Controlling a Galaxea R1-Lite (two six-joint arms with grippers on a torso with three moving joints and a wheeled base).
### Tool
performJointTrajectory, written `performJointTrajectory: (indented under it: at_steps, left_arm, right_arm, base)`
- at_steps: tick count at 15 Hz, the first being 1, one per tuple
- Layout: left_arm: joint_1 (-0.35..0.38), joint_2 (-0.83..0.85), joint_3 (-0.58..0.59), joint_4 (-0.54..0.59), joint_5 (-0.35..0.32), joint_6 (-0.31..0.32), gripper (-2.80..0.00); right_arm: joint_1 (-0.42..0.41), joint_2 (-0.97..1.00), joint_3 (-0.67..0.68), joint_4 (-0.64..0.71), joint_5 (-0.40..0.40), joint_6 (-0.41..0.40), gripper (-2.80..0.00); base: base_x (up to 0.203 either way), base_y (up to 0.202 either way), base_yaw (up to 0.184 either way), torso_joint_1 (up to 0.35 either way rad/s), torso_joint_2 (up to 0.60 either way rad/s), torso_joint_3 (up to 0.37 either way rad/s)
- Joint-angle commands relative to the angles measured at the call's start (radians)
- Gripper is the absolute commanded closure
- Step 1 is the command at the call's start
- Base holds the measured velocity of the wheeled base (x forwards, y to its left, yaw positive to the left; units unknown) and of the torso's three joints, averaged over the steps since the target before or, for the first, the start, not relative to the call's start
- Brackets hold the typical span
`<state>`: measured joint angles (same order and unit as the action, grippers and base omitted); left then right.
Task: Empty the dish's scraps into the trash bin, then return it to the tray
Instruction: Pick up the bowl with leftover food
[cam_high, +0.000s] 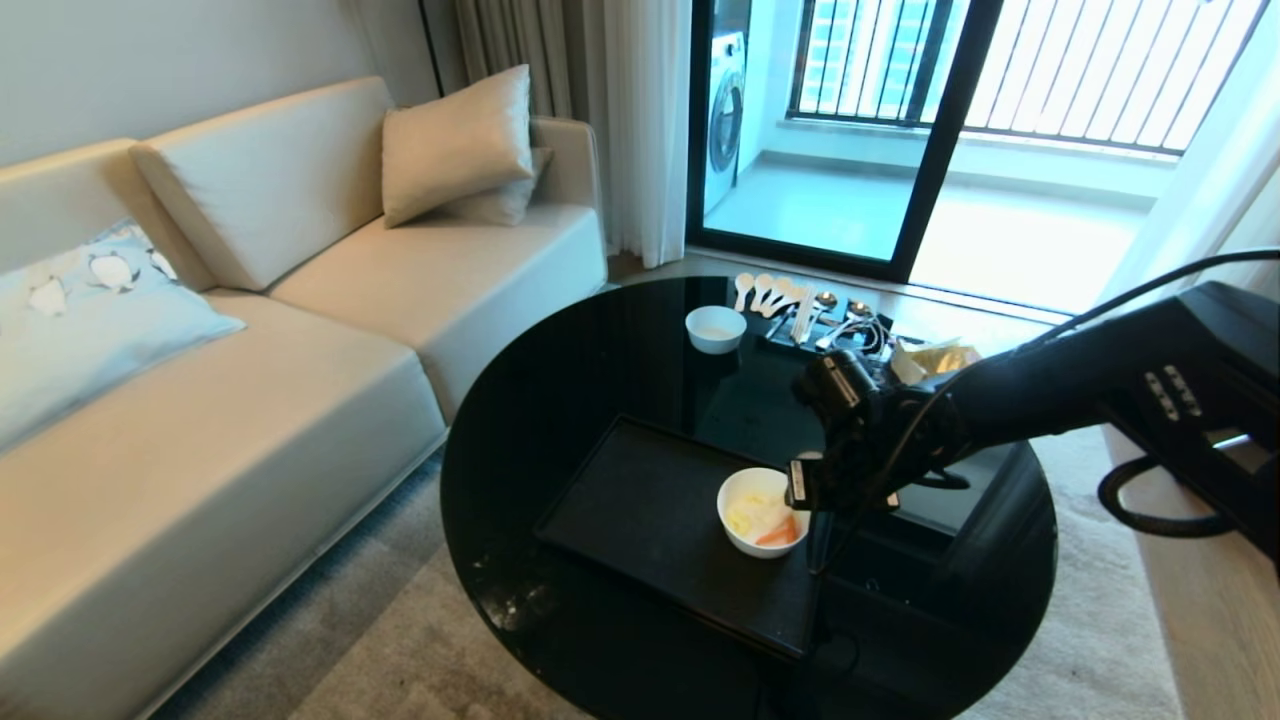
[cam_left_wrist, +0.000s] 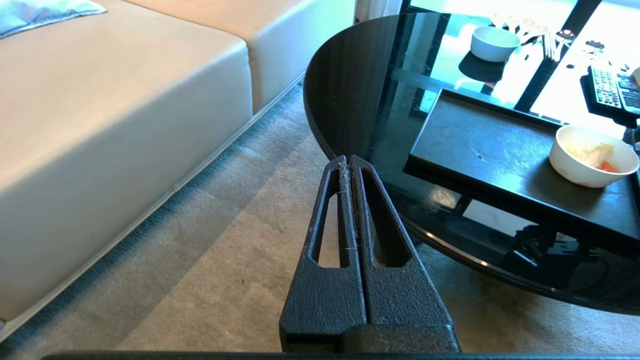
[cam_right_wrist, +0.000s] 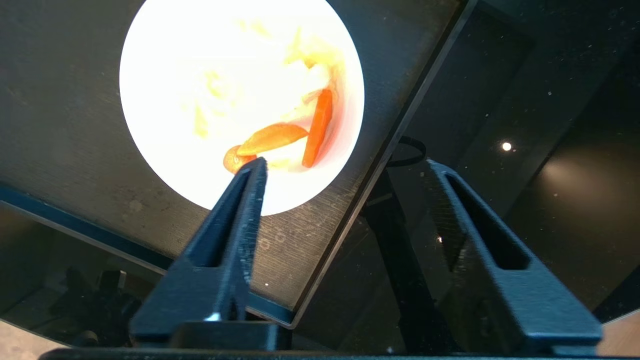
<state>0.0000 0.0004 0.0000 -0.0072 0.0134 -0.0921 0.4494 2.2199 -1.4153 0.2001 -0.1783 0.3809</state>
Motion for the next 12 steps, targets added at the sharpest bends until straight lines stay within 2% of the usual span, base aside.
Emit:
performJointTrajectory:
  at_steps: [1, 12]
  left_arm:
    - [0.0, 0.0, 0.0, 0.0, 0.0, -0.002, 0.0]
    - [0.0, 0.001, 0.0, 0.0, 0.0, -0.002, 0.0]
  right_arm:
    - [-0.008, 0.018, 0.001, 0.001, -0.003, 0.001, -2.8]
    - [-0.017, 0.086, -0.004, -0.014, -0.007, -0.007, -2.8]
  base:
    - [0.0, 0.0, 0.0, 0.0, 0.0, 0.0]
    - [0.0, 0.0, 0.0, 0.0, 0.0, 0.0]
